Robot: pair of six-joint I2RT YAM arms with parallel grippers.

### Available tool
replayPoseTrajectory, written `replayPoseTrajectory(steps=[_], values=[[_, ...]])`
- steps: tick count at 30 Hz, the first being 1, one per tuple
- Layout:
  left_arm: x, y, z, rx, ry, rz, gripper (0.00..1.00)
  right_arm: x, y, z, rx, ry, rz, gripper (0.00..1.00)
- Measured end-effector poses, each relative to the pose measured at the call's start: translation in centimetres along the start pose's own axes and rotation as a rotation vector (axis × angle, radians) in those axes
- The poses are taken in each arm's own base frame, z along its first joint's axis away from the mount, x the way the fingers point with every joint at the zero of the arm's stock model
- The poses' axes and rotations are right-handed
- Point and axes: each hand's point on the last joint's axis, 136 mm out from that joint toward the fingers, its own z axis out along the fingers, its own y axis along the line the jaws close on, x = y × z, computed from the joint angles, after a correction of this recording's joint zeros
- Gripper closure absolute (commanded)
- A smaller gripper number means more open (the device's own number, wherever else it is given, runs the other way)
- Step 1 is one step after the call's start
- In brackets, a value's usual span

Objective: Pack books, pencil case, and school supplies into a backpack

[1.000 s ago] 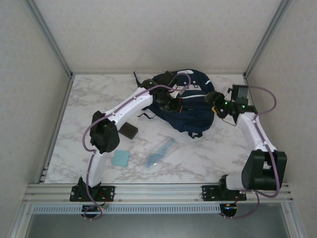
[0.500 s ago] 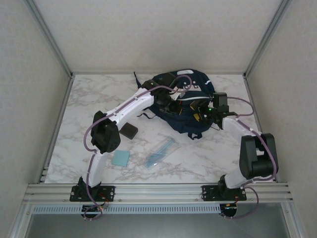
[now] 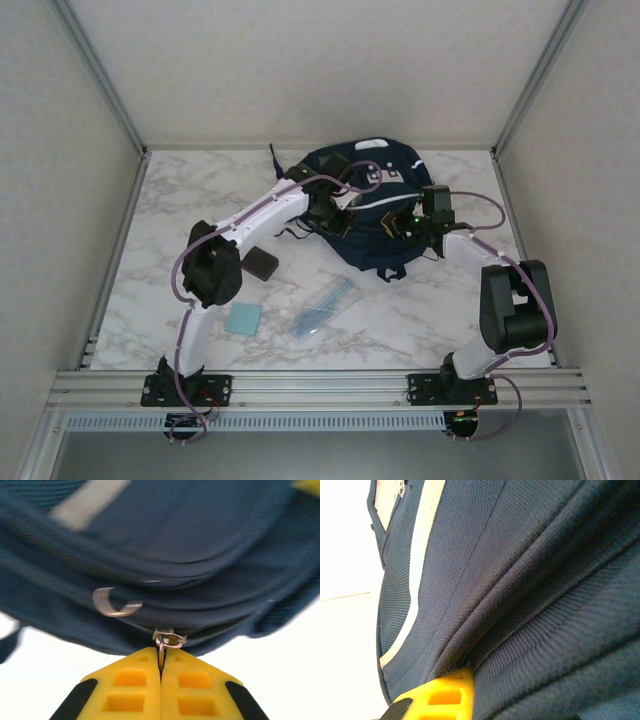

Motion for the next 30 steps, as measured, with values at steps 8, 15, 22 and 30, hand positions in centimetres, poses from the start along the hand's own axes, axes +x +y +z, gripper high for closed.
replayPoseTrajectory(steps=[8,15,22,30], values=[[-1.8,6.8,0.1,-0.163,-0.063,0.135,1.0,0.4,1.3,-0.7,0.011,0.026,-0.137,1.0],[-4.1,13.0,1.8,-0.355,-0.1,0.217,1.0,0.7,1.3,-0.9,0.014,0.038,-0.203,1.0],[-7.2,15.0,2.1,-0.476,-0.153,0.152,1.0,0.5,3.1,-0.6,-0.036,0.001,-0.263,1.0],[-7.4,15.9,1.6,-0.499,-0.212,-0.079,0.34,0.7,3.8,-0.4,-0.043,-0.006,-0.281,0.77]])
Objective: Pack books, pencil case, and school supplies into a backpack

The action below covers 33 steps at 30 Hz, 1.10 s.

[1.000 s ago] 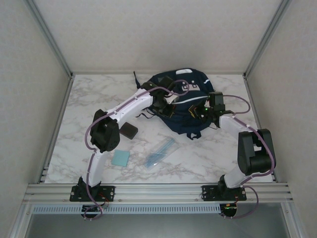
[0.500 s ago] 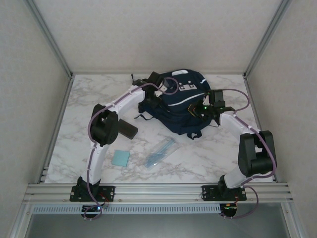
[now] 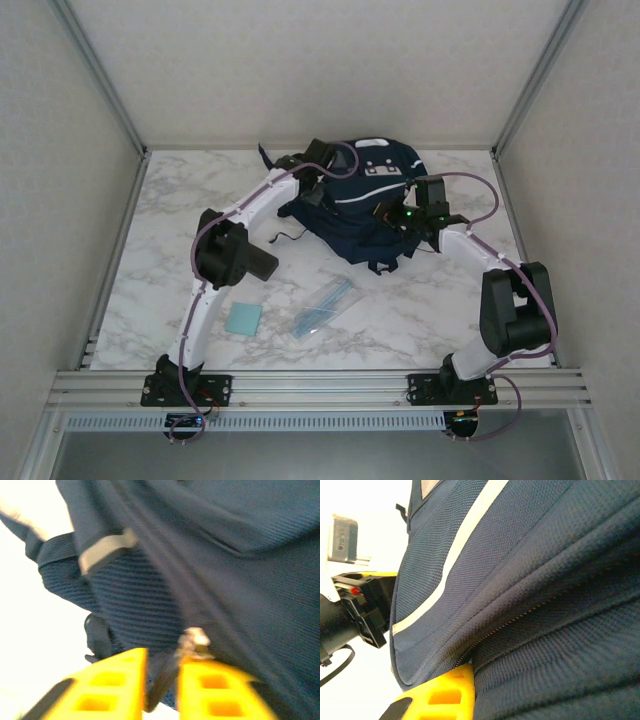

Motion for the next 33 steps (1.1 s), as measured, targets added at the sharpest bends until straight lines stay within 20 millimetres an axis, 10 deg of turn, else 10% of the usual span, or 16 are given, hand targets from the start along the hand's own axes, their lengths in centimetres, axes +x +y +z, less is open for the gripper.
replayPoseTrajectory(steps=[2,4,13,18,33], values=[[0.0,1.7,0.3,-0.03,0.001,-0.089,0.02,0.4,-0.5,-0.2,0.019,0.024,0.007,0.43],[0.2,3.7,0.5,-0.046,-0.001,-0.174,0.0,1.0,-0.6,-0.3,0.026,0.052,0.004,0.32],[3.9,6.7,-7.7,0.065,-0.017,-0.398,0.0,3.0,4.4,-2.4,-0.011,0.119,-0.177,0.23],[4.2,9.1,-13.3,0.132,-0.102,-0.502,0.0,8.0,10.3,-1.9,-0.089,0.204,-0.406,0.23],[14.2,15.6,-10.3,0.136,0.09,-0.781,0.0,22.3,14.6,11.8,-0.072,0.455,-0.984,0.01]])
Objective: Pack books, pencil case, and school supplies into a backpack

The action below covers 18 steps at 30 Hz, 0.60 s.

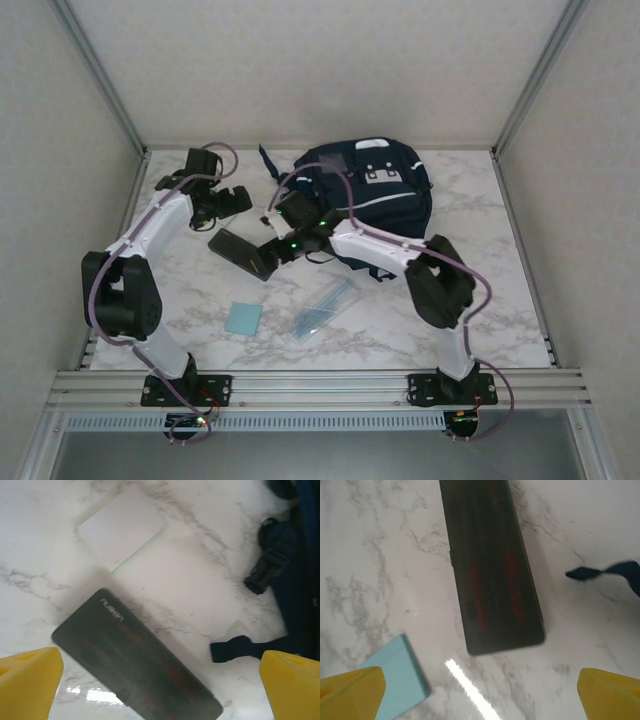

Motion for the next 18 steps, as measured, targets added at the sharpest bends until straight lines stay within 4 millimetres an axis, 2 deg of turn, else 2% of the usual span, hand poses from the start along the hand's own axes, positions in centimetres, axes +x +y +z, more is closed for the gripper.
replayPoseTrajectory(steps=[6,10,14,18], values=[[-2.0,2.5,-1.0,-0.005,-0.054,-0.069,0.0,-1.6,-0.6,4.8,0.073,0.012,-0.094,0.01],[-3.0,3.9,-1.9,-0.001,-0.088,-0.122,0.0,-3.0,-0.7,7.0,0.113,0.004,-0.141,0.01],[-3.3,4.3,-1.8,0.016,-0.094,-0.151,0.0,-4.3,-0.4,9.2,0.156,0.001,-0.209,0.01],[-3.2,3.9,-1.7,0.036,-0.085,-0.157,0.0,-3.6,0.0,11.0,0.182,0.038,-0.253,0.01]])
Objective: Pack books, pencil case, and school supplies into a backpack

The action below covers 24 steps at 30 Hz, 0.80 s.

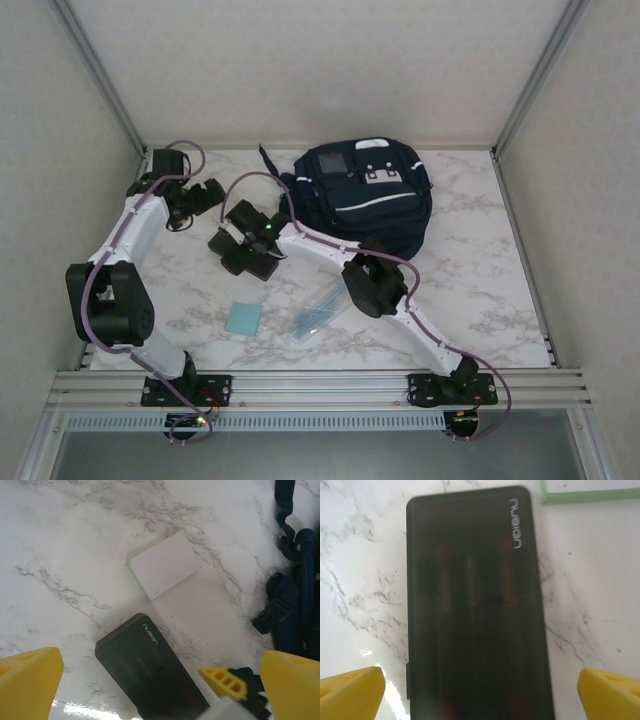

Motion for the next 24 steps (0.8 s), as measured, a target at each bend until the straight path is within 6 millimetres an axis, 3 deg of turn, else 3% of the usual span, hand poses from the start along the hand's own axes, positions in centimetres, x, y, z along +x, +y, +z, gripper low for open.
replayPoseTrajectory(steps=[3,6,10,15,20,24], values=[[0.0,-0.1,0.0,0.004,0.002,0.0,0.0,1.5,0.3,1.1,0.012,0.05,-0.028,0.02],[0.0,-0.1,0.0,0.005,0.0,-0.001,0.0,1.3,0.4,0.9,0.018,0.053,-0.036,0.07],[0.0,-0.1,0.0,0.006,0.0,-0.004,0.0,1.8,0.2,0.9,0.023,0.073,-0.039,0.31],[0.0,-0.2,0.0,0.008,0.001,-0.003,0.0,2.0,0.1,0.7,0.027,0.069,-0.037,0.48],[-0.1,-0.2,0.1,0.012,-0.005,-0.003,0.0,2.9,0.1,-0.2,0.027,0.083,-0.015,0.56],[-0.1,-0.3,0.2,0.017,-0.005,-0.002,0.0,3.5,0.3,-2.6,0.013,0.099,0.036,0.56]])
